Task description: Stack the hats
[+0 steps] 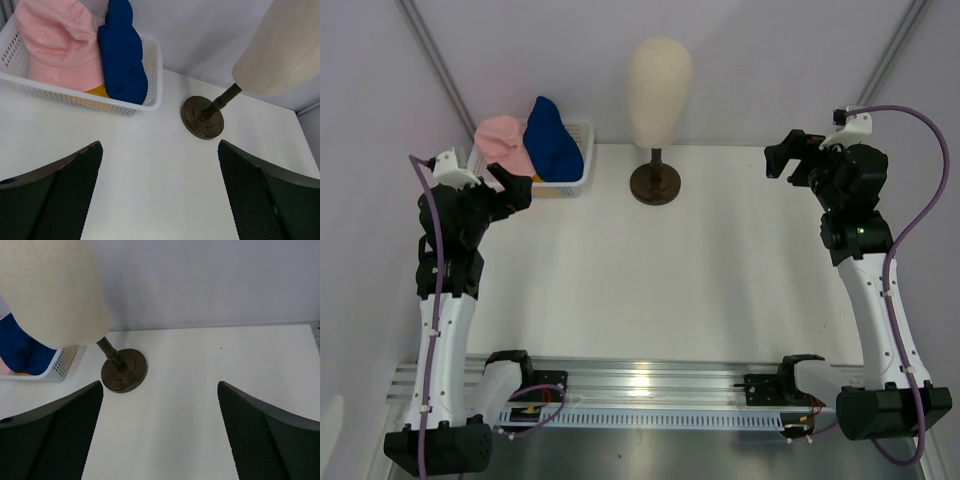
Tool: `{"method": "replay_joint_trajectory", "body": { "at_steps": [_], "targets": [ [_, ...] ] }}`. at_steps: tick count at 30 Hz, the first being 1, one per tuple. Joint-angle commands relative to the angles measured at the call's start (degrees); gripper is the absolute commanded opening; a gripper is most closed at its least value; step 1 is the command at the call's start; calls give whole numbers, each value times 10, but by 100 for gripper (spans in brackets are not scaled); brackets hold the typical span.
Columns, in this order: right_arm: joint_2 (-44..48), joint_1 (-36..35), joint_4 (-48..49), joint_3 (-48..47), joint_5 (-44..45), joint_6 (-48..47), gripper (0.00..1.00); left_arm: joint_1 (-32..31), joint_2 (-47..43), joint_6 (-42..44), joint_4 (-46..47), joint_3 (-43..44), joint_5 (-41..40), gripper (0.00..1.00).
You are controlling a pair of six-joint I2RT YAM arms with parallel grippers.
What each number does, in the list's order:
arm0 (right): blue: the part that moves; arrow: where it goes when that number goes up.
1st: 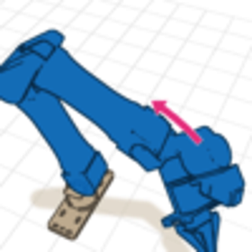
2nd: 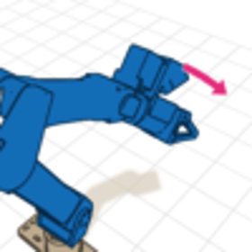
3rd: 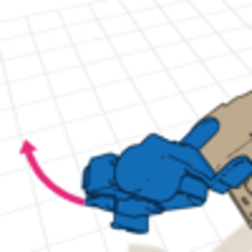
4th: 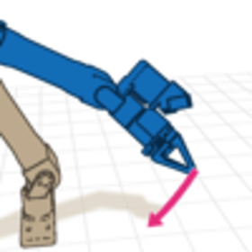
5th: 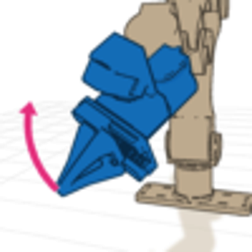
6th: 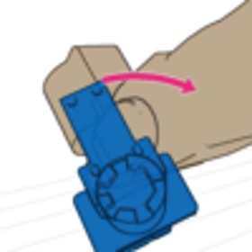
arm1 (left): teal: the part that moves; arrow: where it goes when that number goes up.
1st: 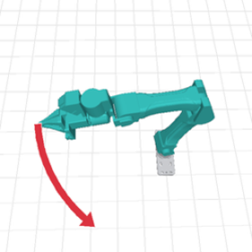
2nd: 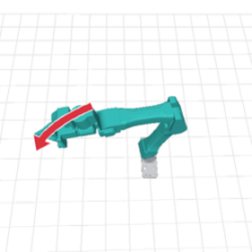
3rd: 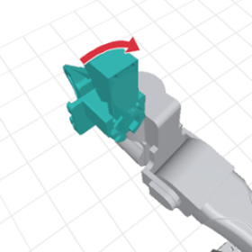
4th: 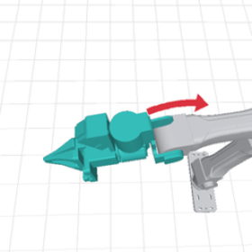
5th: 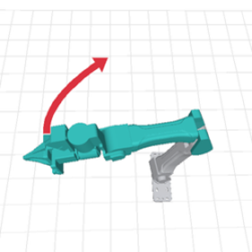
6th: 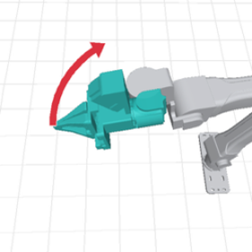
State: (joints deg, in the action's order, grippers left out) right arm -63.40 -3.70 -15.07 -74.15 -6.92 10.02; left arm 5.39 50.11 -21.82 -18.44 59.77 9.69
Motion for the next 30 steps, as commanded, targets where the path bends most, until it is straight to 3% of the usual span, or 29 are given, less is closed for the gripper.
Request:
{"method": "replay_joint_trajectory", "body": {
  "at_steps": [1, 10, 14, 20, 24, 26, 28, 30],
  "targets": [
    [-3, -4, 28, 2, -8, 4, 99, 6, -16, 14, 41, -12, 11, 100],
    [-20, -5, 48, 52, -12, 24, 99, 3, 44, 33, 36, 1, 9, 100],
    [-30, -4, 67, 73, -21, 31, 99, -11, 147, 24, -36, 116, -36, 100],
    [-40, -8, 109, 105, -43, 36, 100, -69, 281, 15, -31, 237, -114, 99],
    [-45, -10, 201, 161, -113, 46, 99, -101, 346, 31, -6, 274, -56, 98],
    [-61, -24, 304, 217, -126, 56, 99, -130, 375, 41, 25, 277, -59, 97],
    [-123, -35, 335, 216, -106, 96, 99, -142, 418, 15, 32, 291, -62, 98],
    [-179, -41, 340, 180, -123, 127, 100, -145, 451, -22, 39, 315, -9, 100]
  ]
}}
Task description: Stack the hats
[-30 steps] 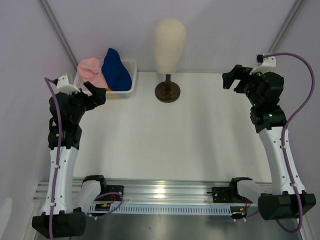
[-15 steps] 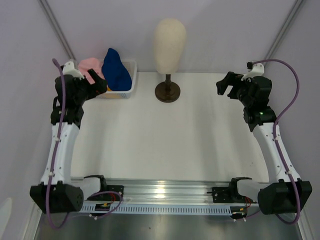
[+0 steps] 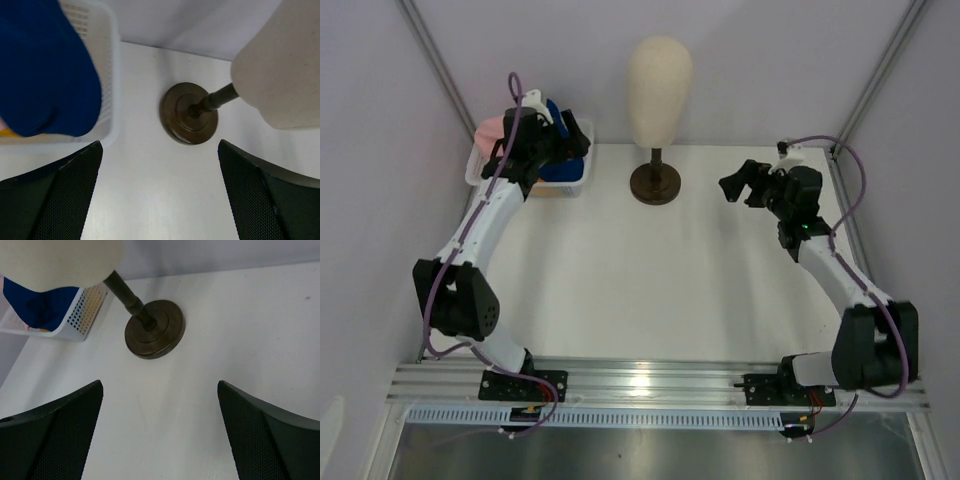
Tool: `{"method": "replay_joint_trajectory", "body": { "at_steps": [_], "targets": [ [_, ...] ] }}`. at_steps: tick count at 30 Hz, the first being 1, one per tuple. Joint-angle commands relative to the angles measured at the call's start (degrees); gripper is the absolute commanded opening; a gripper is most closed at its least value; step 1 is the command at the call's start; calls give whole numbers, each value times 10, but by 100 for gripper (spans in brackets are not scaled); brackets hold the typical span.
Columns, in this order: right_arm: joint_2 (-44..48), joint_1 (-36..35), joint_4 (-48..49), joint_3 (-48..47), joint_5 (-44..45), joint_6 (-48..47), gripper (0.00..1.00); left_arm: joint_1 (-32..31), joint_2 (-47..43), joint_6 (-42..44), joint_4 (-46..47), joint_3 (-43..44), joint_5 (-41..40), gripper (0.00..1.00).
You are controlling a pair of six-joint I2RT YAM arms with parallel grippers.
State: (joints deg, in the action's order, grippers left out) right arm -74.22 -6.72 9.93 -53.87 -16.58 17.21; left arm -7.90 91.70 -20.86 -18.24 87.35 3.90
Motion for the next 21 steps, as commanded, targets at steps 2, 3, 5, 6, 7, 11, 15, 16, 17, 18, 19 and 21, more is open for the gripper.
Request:
{"method": "replay_joint_trajectory", "body": {
  "at_steps": [2, 3, 5, 6, 7, 11, 15, 16, 17, 18, 19, 21],
  "targets": [
    [-153, -13, 105, -65, -48, 121, 99, -15, 73, -101, 66, 28, 83, 100],
    [-178, -14, 114, -74, -49, 148, 99, -15, 82, -123, 81, 21, 88, 99],
    [-242, -15, 187, -85, -64, 207, 99, -19, 100, -176, 139, -6, 87, 100],
    [-262, -17, 212, -96, -71, 225, 99, -20, 106, -194, 159, -12, 86, 99],
    [-279, -20, 261, -102, -69, 241, 99, -20, 111, -223, 201, -15, 88, 100],
    [-368, -36, 281, -170, -25, 281, 100, -20, 145, -281, 254, -13, 73, 100],
    [-451, -44, 272, -264, 2, 318, 100, -21, 201, -336, 264, 19, 55, 99],
    [-469, -45, 270, -299, 5, 329, 99, -21, 211, -363, 265, 26, 51, 99],
    [-486, -45, 270, -316, 6, 339, 100, -22, 222, -375, 268, 39, 48, 100],
    [-519, -46, 273, -333, 6, 360, 99, -22, 232, -388, 273, 43, 46, 99],
    [-536, -47, 276, -348, 5, 371, 99, -23, 252, -411, 272, 52, 38, 99],
    [-580, -48, 287, -394, -8, 398, 99, -24, 270, -429, 279, 65, 36, 99]
  ]
}}
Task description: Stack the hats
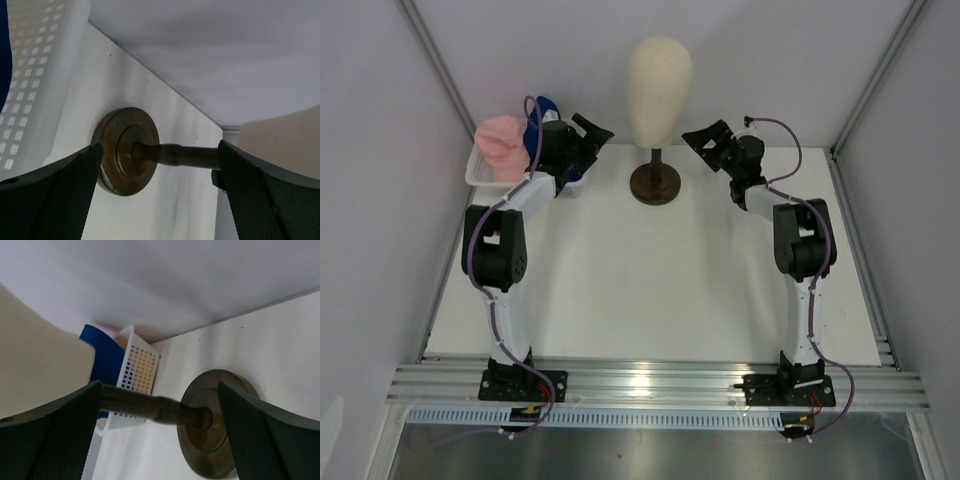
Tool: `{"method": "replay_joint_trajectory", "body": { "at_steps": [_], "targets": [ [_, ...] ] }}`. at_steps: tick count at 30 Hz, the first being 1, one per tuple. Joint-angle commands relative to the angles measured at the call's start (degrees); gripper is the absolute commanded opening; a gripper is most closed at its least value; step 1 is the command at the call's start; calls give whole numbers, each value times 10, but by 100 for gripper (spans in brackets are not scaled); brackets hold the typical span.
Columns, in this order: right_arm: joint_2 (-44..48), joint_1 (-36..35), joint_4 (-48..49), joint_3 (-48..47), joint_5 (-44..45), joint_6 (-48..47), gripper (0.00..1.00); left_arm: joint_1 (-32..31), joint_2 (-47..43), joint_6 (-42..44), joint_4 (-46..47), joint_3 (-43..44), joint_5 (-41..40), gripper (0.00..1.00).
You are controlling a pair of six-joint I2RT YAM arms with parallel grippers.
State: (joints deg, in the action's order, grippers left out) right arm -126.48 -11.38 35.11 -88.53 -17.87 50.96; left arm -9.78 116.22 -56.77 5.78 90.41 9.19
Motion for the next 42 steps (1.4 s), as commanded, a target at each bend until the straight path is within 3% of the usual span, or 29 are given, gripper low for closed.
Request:
{"method": "replay_joint_trajectory", "body": {
  "at_steps": [1, 15, 20, 29, 42],
  "targets": [
    [-71, -1, 41, -62, -3, 69, 99, -6, 44, -81, 43, 42, -9, 98],
    [-228, -26, 8, -262, -56, 111, 99, -30, 196, -128, 63, 190, 24, 94],
    [-221, -34, 7, -256, -71, 107, 99, -45, 234, -106, 54, 242, 32, 93],
    [-221, -47, 18, -262, -80, 135, 99, -61, 296, -137, 38, 323, 72, 92],
    [-172, -66, 43, -188, -113, 128, 99, -103, 210, -57, 86, 199, 110, 93]
  ]
}}
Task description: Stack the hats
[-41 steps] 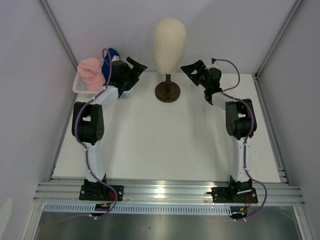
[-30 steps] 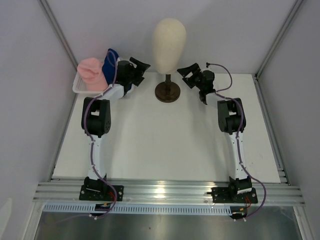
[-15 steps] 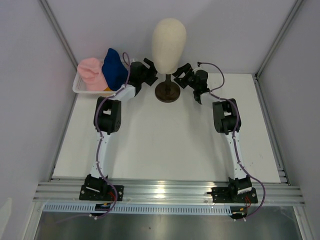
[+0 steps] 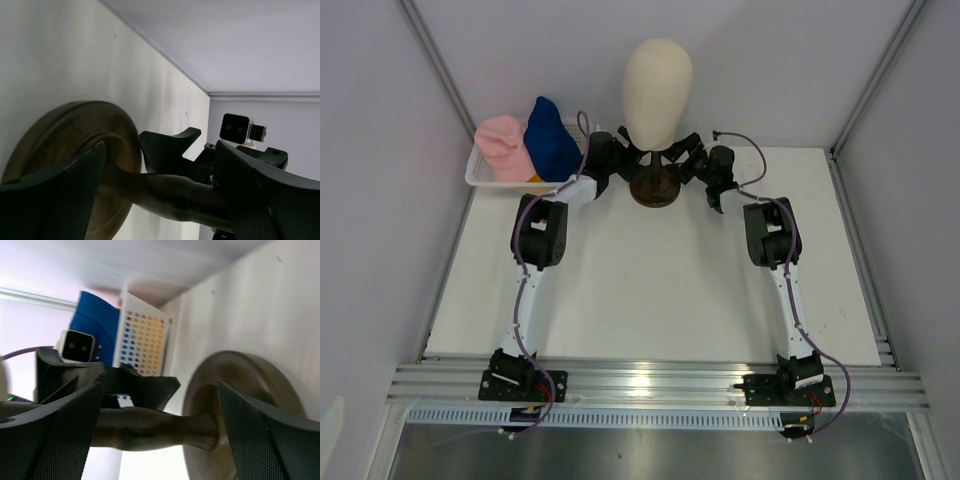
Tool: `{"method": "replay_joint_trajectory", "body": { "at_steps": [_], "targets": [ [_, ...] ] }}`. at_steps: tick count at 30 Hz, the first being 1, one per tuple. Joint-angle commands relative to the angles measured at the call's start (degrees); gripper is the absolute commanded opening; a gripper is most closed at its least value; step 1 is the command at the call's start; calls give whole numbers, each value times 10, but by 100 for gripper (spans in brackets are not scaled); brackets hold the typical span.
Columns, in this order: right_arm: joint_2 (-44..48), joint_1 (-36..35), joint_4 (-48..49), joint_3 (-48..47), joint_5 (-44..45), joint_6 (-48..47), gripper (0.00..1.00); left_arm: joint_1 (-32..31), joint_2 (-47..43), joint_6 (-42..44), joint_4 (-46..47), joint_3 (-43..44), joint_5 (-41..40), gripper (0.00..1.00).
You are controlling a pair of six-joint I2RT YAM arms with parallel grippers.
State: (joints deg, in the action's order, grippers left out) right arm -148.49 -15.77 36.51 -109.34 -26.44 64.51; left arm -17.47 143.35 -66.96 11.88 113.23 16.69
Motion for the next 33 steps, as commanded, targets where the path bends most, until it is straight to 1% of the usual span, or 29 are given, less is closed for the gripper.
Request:
{"method": "replay_joint_trajectory", "body": {
  "at_steps": [1, 3, 7, 12, 18, 20, 22, 23, 25, 27, 30, 33],
  "targets": [
    [54, -25, 29, 27, -27, -11, 99, -28, -67, 48, 26, -43, 36, 93],
    [65, -28, 30, 51, -31, -17, 99, -30, -77, 50, 34, -67, 41, 92],
    [93, -31, 37, 90, -37, -23, 99, -32, -108, 43, 85, -141, 48, 91],
    [122, -40, 59, 146, -47, -23, 99, -42, -162, 59, 106, -215, 54, 91],
    [200, -59, 77, 261, -33, -41, 99, -64, -226, 68, 125, -307, 46, 91],
    [223, -66, 75, 315, -18, -50, 99, -73, -245, 68, 141, -361, 45, 90],
    [255, -74, 77, 348, -12, -60, 99, -81, -278, 75, 157, -402, 28, 90],
    [264, -77, 77, 375, -10, -61, 99, -89, -290, 79, 155, -424, 20, 90],
    [289, -80, 76, 401, -11, -58, 100, -98, -321, 82, 141, -456, 0, 90],
    [308, -85, 77, 445, -5, -58, 99, -106, -345, 69, 148, -504, -15, 90],
    [352, -92, 73, 505, 8, -67, 99, -120, -390, 49, 191, -606, -42, 90],
    [398, -99, 57, 554, 13, -76, 99, -128, -425, 42, 206, -658, -46, 90]
  ]
}}
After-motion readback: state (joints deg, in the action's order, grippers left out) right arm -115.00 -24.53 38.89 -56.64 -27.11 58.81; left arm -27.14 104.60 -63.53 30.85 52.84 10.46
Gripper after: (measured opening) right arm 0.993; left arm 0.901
